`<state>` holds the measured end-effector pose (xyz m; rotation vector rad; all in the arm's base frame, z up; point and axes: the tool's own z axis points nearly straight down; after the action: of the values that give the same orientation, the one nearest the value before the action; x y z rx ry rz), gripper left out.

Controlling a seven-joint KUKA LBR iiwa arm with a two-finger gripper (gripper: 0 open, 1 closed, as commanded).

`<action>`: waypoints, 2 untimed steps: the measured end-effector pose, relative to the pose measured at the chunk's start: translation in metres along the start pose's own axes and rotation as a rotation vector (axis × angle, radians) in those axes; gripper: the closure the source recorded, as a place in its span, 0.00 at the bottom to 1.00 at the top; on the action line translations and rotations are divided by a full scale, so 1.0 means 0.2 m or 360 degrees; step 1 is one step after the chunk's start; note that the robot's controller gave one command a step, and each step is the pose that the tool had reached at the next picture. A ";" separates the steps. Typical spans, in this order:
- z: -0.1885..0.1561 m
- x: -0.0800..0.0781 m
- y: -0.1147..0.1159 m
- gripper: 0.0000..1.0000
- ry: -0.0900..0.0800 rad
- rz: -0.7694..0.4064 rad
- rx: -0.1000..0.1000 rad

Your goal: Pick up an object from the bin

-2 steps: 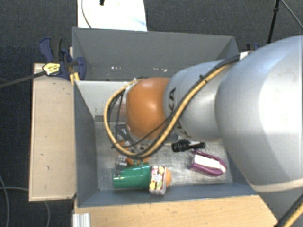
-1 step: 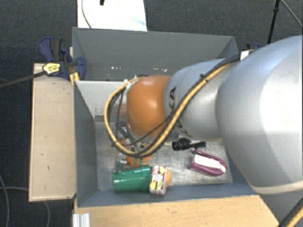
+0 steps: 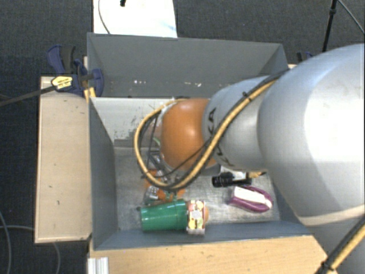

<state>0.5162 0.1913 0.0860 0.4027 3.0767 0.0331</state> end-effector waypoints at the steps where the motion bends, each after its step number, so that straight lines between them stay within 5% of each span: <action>1: 0.07 -0.11 0.02 1.00 0.0046 0.0045 0.0033; 2: 0.07 -0.11 0.02 1.00 0.0046 0.0049 0.0033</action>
Offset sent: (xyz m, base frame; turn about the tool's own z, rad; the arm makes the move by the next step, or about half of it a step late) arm 0.0000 0.0000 0.0000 0.0000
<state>0.5401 0.1903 0.0738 0.4543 3.1020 0.0080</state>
